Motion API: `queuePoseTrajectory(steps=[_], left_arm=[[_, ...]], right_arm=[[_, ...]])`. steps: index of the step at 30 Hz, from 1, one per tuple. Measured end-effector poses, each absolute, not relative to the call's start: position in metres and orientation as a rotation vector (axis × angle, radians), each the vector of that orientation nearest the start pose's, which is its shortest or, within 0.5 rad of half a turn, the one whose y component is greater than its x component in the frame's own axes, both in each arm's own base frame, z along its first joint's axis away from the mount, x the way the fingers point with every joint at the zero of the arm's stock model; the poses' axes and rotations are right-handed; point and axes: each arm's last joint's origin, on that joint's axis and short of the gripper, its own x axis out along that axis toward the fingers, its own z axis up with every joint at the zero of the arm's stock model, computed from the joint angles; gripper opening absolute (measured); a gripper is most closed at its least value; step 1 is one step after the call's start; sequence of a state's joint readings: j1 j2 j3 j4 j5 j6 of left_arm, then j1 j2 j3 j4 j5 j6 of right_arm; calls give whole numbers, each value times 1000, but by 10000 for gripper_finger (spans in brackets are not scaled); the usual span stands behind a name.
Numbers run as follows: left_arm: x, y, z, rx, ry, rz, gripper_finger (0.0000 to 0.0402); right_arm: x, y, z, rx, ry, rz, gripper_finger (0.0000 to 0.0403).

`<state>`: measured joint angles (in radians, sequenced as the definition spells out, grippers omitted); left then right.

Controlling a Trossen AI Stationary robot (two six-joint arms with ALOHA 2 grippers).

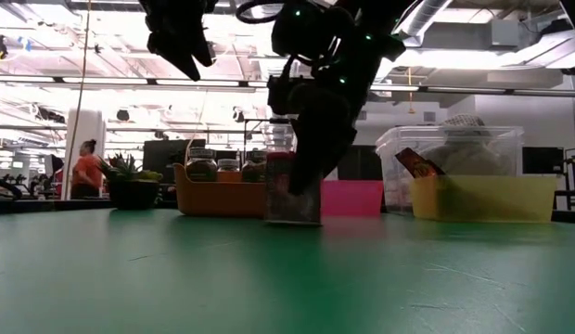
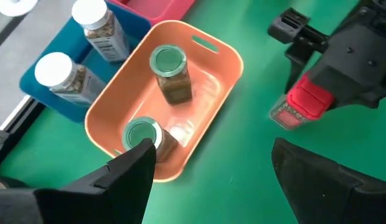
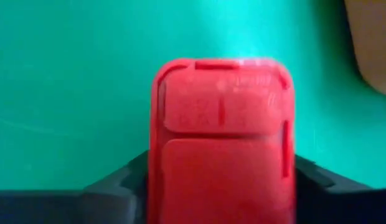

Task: Sort spices by type
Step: Put the top red seasoning can into the pink bin

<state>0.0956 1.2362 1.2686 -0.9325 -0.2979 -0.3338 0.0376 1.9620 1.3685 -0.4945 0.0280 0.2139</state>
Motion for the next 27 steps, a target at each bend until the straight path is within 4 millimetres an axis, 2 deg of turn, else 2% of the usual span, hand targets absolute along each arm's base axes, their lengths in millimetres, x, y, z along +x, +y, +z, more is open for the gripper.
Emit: queuePoseTrajectory(steps=[2, 9, 12, 15, 17, 20, 22, 27], left_arm=[[234, 31, 346, -219, 822, 530, 306], [231, 38, 347, -226, 791, 670, 306], [229, 39, 345, -230, 813, 688, 306], [228, 40, 345, -237, 819, 700, 306], [229, 40, 345, -239, 809, 703, 306], [229, 40, 345, -240, 805, 703, 306], [230, 40, 346, -226, 794, 711, 306], [235, 43, 352, -169, 688, 789, 306]], right_arm=[[402, 12, 176, 198, 1081, -136, 225], [408, -13, 201, 345, 1072, -260, 221], [405, -17, 227, 340, 1123, -271, 221], [398, -20, 267, 292, 1118, -239, 221], [394, -26, 295, 274, 1056, -217, 221], [385, -45, 328, 285, 935, -270, 221], [379, -63, 339, 297, 875, -373, 221], [376, -114, 334, 318, 800, -651, 225]])
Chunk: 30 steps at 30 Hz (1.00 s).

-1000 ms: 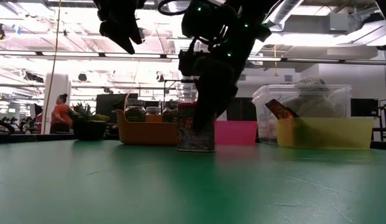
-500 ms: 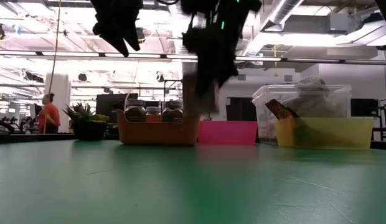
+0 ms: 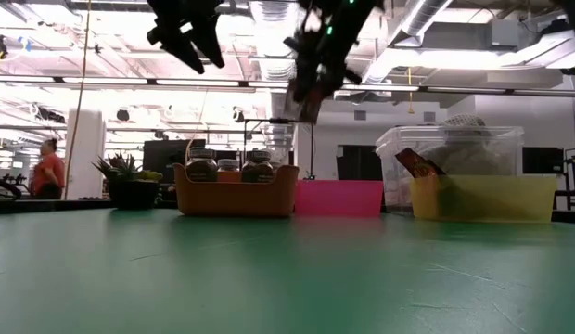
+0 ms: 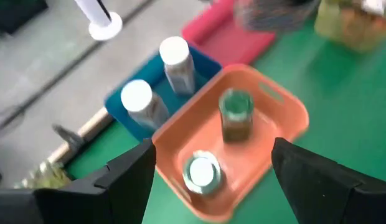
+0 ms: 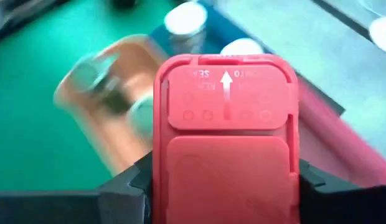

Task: Sort spices by type
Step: Put the top red seasoning can into the pink bin

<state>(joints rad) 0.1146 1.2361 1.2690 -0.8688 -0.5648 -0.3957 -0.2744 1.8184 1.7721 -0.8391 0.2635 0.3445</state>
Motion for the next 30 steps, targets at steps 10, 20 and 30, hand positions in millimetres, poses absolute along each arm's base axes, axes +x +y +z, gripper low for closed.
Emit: queuePoseTrajectory(steps=[10, 20, 30], left_arm=[[238, 45, 358, -153, 604, 851, 306], [238, 44, 358, -303, 537, 891, 306], [239, 43, 357, -307, 567, 830, 306]], right_arm=[[380, -209, 274, 592, 757, -944, 223], [393, -229, 224, 775, 761, -1042, 222], [392, -227, 219, 850, 773, -1051, 263]])
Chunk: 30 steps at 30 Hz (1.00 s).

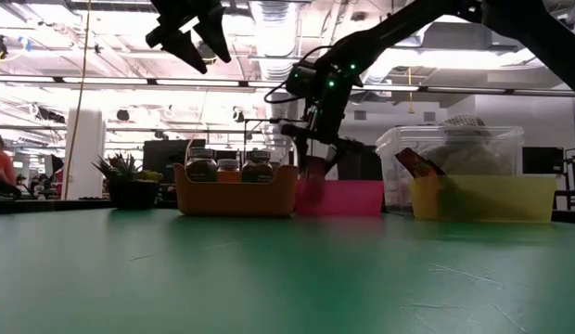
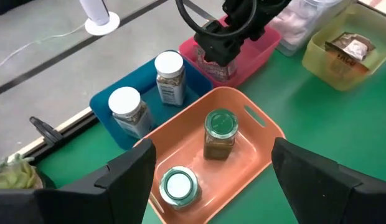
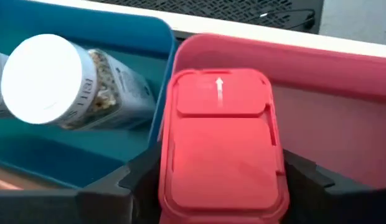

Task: Sort spices by type
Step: Put the top red seasoning can into the pink bin

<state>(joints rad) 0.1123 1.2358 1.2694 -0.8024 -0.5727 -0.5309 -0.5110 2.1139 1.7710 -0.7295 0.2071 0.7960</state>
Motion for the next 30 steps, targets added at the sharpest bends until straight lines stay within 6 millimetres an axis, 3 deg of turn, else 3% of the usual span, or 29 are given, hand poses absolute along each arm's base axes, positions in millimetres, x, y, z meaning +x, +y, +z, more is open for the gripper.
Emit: queuePoseTrajectory(steps=[20, 30], left_arm=[[234, 42, 362, -211, 594, 771, 306], [232, 42, 363, -195, 594, 765, 306]], right_arm=[[391, -227, 218, 829, 796, -1053, 267], [393, -215, 206, 784, 846, -1050, 268]])
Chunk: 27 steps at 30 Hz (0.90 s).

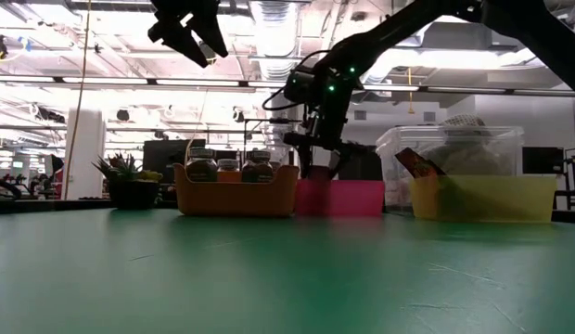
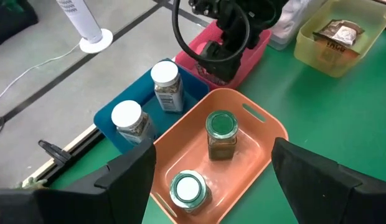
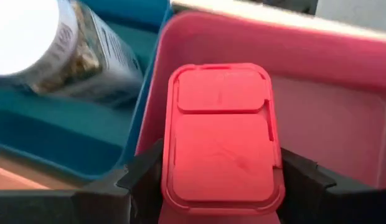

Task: Sort spices by type
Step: Put the top red seasoning can into the pink bin, then put the red seasoning can into the pink bin

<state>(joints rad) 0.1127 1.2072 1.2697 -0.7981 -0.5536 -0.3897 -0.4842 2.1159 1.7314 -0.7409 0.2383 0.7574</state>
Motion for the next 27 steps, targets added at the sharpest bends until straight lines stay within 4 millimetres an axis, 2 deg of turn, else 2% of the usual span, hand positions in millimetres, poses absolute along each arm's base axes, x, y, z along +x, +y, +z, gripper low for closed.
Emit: queuePoseTrajectory(steps=[7, 17, 23, 27], left_arm=[[232, 41, 363, -193, 598, 758, 306], [232, 41, 363, -191, 609, 756, 306], [227, 39, 364, -203, 636, 704, 306], [219, 34, 365, -188, 707, 526, 306]], right_arm=[[394, -214, 206, 820, 851, -1003, 277], [394, -215, 209, 818, 841, -996, 322], [396, -219, 234, 760, 840, -962, 327], [396, -220, 255, 685, 854, -968, 326]])
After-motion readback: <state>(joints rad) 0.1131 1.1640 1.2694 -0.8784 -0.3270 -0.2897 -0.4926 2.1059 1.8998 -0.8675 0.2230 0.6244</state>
